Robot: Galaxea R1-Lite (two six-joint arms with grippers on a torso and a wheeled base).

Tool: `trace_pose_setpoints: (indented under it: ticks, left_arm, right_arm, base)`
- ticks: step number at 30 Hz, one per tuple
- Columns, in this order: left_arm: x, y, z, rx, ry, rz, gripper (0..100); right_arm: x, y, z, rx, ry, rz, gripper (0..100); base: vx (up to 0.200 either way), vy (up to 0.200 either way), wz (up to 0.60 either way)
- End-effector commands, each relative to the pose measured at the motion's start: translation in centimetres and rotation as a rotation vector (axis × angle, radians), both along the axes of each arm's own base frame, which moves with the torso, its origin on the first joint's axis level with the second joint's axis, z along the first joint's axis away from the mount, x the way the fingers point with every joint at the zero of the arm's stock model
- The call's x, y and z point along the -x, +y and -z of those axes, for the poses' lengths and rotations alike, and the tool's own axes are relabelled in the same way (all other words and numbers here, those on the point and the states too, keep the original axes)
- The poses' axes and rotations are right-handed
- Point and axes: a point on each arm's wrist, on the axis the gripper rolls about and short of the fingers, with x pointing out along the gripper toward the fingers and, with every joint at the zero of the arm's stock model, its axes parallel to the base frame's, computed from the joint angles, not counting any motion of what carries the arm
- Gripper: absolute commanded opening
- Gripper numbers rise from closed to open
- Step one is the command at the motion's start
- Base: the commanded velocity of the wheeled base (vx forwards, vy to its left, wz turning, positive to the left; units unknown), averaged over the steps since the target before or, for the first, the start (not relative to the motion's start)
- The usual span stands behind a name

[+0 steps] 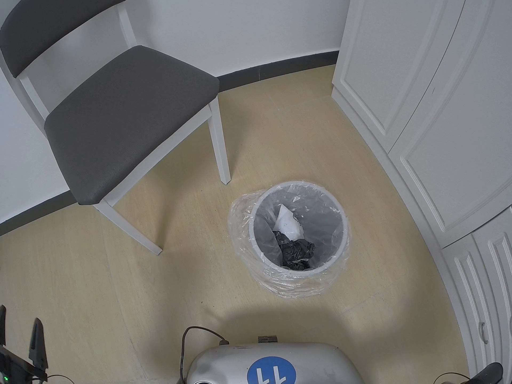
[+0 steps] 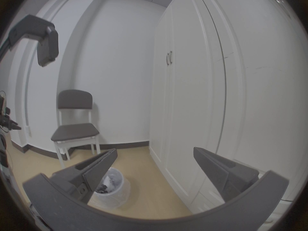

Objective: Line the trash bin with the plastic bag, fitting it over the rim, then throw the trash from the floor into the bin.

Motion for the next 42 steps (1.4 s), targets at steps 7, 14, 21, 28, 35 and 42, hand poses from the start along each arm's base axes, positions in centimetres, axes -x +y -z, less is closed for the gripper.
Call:
trace_pose_setpoints:
  ticks: [7,14,21,28,35,42]
  left_arm:
    - [-0.1,-0.3,1.6,0.021,0.098,0.132,100]
    - [-0.1,-0.3,1.7,-0.013,0.106,0.136,100]
    - [-0.1,-0.3,1.7,-0.008,0.106,0.137,100]
    - [-0.1,-0.3,1.7,-0.016,0.107,0.138,100]
    - [-0.1,-0.3,1.7,0.001,0.105,0.134,100]
    - [-0.1,-0.3,1.7,-0.001,0.106,0.135,100]
  right_arm:
    - [-0.7,-0.5,2.4,-0.024,0.208,0.209,100]
    - [-1.0,-0.5,3.6,-0.034,0.323,0.216,100]
    - [-1.1,-0.4,4.5,-0.042,0.411,0.181,100]
    - [-1.2,-0.1,4.5,-0.05,0.409,0.052,100]
    - [-1.1,0.1,5.3,-0.055,0.503,-0.057,100]
    - [-1.2,0.1,5.2,-0.072,0.479,-0.045,100]
  base:
    - [0.0,0.0,0.0]
    - [0.0,0.0,0.0]
    - [0.0,0.0,0.0]
    - [0.0,0.0,0.0]
    - [0.0,0.0,0.0]
    - [0.0,0.0,0.0]
